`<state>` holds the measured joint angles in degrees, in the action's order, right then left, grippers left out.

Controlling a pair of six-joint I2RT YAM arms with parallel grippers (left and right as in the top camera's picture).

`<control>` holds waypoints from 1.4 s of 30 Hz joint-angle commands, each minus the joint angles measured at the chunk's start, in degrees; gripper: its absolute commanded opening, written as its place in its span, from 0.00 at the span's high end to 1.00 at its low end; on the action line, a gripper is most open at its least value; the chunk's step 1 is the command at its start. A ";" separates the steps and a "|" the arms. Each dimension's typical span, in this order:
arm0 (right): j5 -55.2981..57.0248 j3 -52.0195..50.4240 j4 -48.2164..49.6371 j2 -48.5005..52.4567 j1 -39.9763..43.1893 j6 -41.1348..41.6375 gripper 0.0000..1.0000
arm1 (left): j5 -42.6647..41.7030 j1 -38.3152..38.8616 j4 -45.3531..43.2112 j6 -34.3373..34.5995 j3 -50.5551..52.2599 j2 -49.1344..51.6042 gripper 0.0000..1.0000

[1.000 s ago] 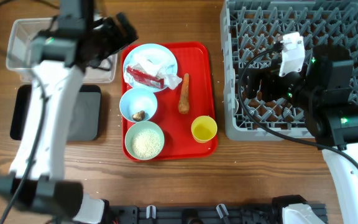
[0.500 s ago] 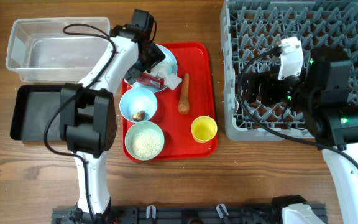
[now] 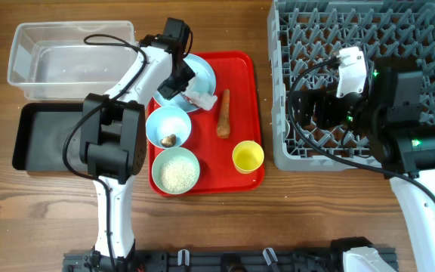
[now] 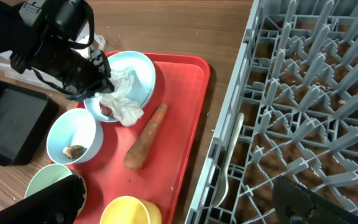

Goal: Sort waste into correct bins and load items into the dishwasher rack
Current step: 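Grasp the tissue and red wrapper with the left gripper, drop into clear bin, then grasp the light-blue bowl with left gripper, tip scrap onto black tray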

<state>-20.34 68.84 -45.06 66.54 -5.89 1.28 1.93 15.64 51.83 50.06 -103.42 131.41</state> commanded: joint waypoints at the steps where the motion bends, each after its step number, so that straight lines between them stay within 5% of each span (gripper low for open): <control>1: 0.37 1.18 0.04 0.48 0.13 0.39 0.00 | -4.72 0.24 1.95 -0.39 -2.51 -2.05 0.96; 12: 0.37 1.18 0.79 0.50 0.13 0.42 0.00 | 1.25 -6.25 7.76 -10.12 -4.33 -28.85 0.96; 20: 0.37 1.18 0.87 1.66 0.13 1.88 0.00 | 8.22 -23.96 2.89 -10.62 -4.17 -19.65 0.96; 21: 0.35 1.18 0.87 2.27 0.13 1.88 0.00 | 8.20 -24.98 0.55 -10.58 -4.17 -16.98 0.91; 24: 0.35 1.18 0.85 4.02 0.13 1.92 0.00 | 8.22 -26.43 -6.12 -10.56 -4.17 -8.17 0.38; 27: 0.35 1.18 0.81 4.98 0.13 1.92 0.00 | 7.74 -26.58 -8.35 -10.45 -4.17 -4.74 0.02; 34: 0.35 1.18 0.87 4.98 0.13 1.90 0.00 | 0.59 -26.58 -4.83 -11.32 -4.24 -12.20 0.00; 37: 0.35 1.18 0.90 4.98 0.13 1.88 0.00 | -5.49 -25.70 -1.70 -24.72 -4.24 -18.49 0.00; 42: 0.35 1.18 0.87 4.98 0.13 1.90 0.00 | -5.55 -19.04 11.85 -31.91 -4.24 -26.38 0.04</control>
<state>-20.34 68.84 -44.29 71.07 -5.89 2.39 -2.09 -7.14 59.77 23.27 -107.44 107.35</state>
